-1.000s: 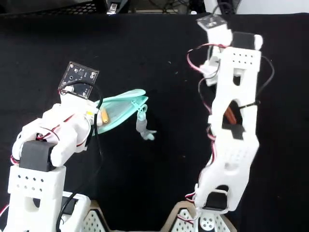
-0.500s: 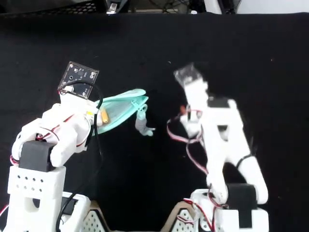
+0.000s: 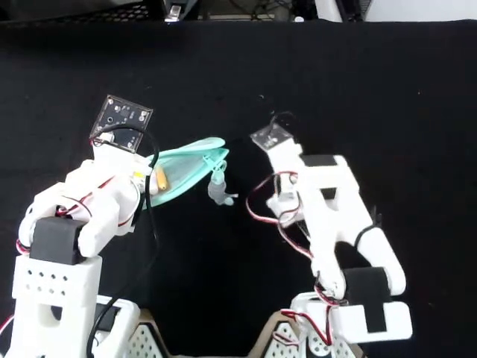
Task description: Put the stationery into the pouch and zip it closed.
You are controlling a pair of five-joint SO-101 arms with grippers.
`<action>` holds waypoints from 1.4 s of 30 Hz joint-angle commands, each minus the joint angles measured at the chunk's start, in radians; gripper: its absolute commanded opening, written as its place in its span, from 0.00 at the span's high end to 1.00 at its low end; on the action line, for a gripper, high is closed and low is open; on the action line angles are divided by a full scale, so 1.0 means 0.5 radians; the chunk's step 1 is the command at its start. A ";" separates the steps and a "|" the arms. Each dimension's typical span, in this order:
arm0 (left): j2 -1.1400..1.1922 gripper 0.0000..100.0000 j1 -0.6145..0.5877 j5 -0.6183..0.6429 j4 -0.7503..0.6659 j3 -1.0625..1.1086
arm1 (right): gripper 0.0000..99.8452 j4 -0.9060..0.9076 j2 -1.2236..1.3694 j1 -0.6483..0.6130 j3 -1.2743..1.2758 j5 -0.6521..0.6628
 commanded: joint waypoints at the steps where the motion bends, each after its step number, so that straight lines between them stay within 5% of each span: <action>1: 0.157 0.97 -0.014 -0.018 -0.037 0.183 | 0.79 0.052 0.023 -0.052 -0.253 0.003; 17: 0.157 0.97 -0.014 -0.018 -0.034 0.183 | 0.83 0.037 0.815 -0.064 -0.723 0.218; 21: 0.157 0.97 -0.014 -0.018 -0.031 0.183 | 0.98 0.037 0.919 -0.043 -0.815 0.203; 24: 0.157 0.97 -0.014 -0.018 -0.034 0.183 | 0.99 0.049 0.855 -0.043 -0.818 0.153; 33: 0.157 0.97 -0.014 -0.018 -0.037 0.186 | 0.99 0.405 -0.308 -0.003 -0.815 0.086; 37: 0.157 0.97 -0.014 -0.018 -0.037 0.186 | 0.99 0.427 -0.962 -0.025 -0.824 -0.172; 42: 0.157 0.97 -0.014 -0.018 -0.034 0.186 | 0.99 0.414 -1.616 -0.328 -0.833 -0.298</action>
